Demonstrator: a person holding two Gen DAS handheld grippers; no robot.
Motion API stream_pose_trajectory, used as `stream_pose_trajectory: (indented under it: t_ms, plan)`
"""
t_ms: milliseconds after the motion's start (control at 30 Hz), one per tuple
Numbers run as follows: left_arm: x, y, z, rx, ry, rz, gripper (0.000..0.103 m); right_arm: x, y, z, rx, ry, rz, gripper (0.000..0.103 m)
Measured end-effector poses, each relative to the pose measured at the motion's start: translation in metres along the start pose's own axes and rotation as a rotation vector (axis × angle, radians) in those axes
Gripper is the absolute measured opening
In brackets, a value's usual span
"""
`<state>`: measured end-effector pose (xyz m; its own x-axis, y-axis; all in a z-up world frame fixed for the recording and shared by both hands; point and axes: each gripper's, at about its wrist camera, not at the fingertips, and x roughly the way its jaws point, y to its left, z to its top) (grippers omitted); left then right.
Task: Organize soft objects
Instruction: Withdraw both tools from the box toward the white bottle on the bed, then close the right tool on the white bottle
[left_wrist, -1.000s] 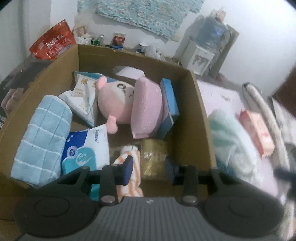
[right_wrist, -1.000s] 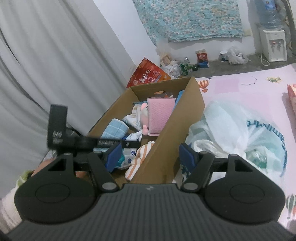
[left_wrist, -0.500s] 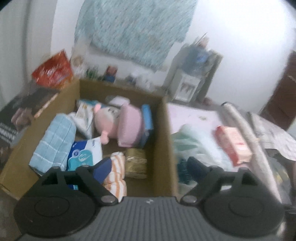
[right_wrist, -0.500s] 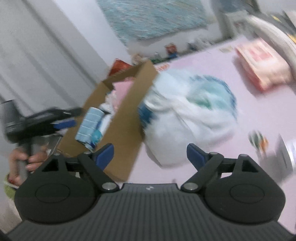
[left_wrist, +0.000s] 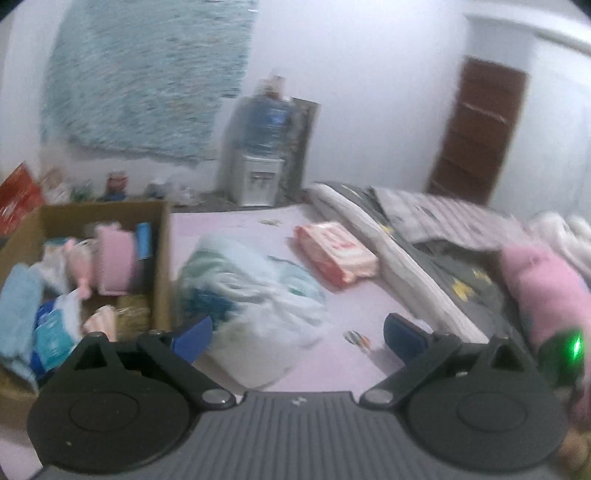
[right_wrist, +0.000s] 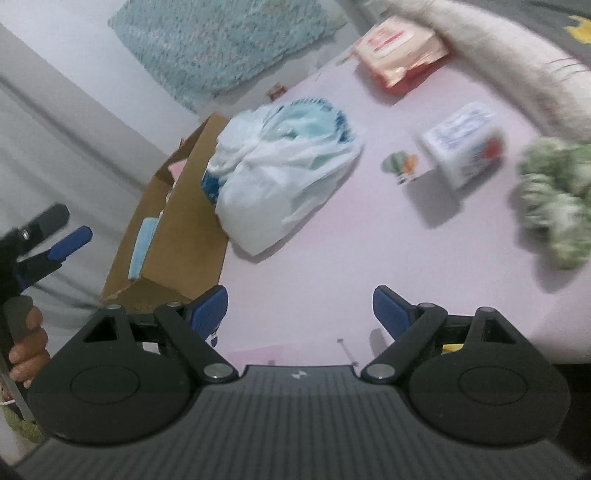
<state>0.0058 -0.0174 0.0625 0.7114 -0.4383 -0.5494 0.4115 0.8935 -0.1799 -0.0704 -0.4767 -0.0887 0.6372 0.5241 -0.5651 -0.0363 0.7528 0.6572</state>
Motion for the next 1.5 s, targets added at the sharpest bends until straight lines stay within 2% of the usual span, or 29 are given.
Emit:
stream_pose_trajectory:
  t_ms: [333, 467, 600, 700, 800, 867, 967, 1000, 1067, 1133, 1200, 1300, 1500]
  plan:
    - [0.039, -0.085, -0.013, 0.193, 0.071, -0.088, 0.1, -0.056, -0.041, 0.004, 0.036, -0.175, -0.044, 0.086]
    - [0.066, -0.115, -0.025, 0.299, 0.152, -0.1, 0.1, -0.067, -0.048, 0.024, 0.005, -0.232, -0.058, 0.086]
    - [0.104, -0.138, -0.037, 0.382, 0.219, -0.128, 0.1, -0.066, -0.052, 0.053, -0.026, -0.242, -0.07, 0.086]
    - [0.138, -0.151, -0.042, 0.404, 0.258, -0.104, 0.098, -0.059, -0.056, 0.072, -0.023, -0.249, -0.078, 0.086]
    - [0.167, -0.159, -0.045, 0.391, 0.275, -0.11, 0.085, -0.046, -0.061, 0.09, -0.023, -0.257, -0.09, 0.08]
    - [0.187, -0.16, -0.045, 0.368, 0.306, -0.141, 0.064, -0.035, -0.065, 0.1, -0.019, -0.245, -0.106, 0.068]
    - [0.21, -0.161, -0.044, 0.341, 0.331, -0.172, 0.052, -0.014, -0.073, 0.115, -0.015, -0.208, -0.149, 0.054]
    - [0.215, -0.161, -0.044, 0.338, 0.332, -0.179, 0.049, -0.005, -0.076, 0.12, -0.019, -0.19, -0.163, 0.053]
    - [0.225, -0.162, -0.042, 0.328, 0.332, -0.188, 0.036, 0.009, -0.083, 0.126, -0.017, -0.158, -0.196, 0.046]
    - [0.235, -0.16, -0.042, 0.31, 0.337, -0.197, 0.029, 0.022, -0.089, 0.131, -0.017, -0.124, -0.221, 0.043]
    - [0.241, -0.159, -0.043, 0.295, 0.345, -0.201, 0.028, 0.031, -0.093, 0.132, -0.01, -0.095, -0.229, 0.038]
    - [0.246, -0.154, -0.044, 0.268, 0.349, -0.199, 0.022, 0.04, -0.098, 0.132, 0.019, -0.049, -0.193, 0.031]
    - [0.239, -0.144, -0.042, 0.233, 0.341, -0.188, 0.021, 0.05, -0.094, 0.128, 0.047, -0.026, -0.17, 0.031]
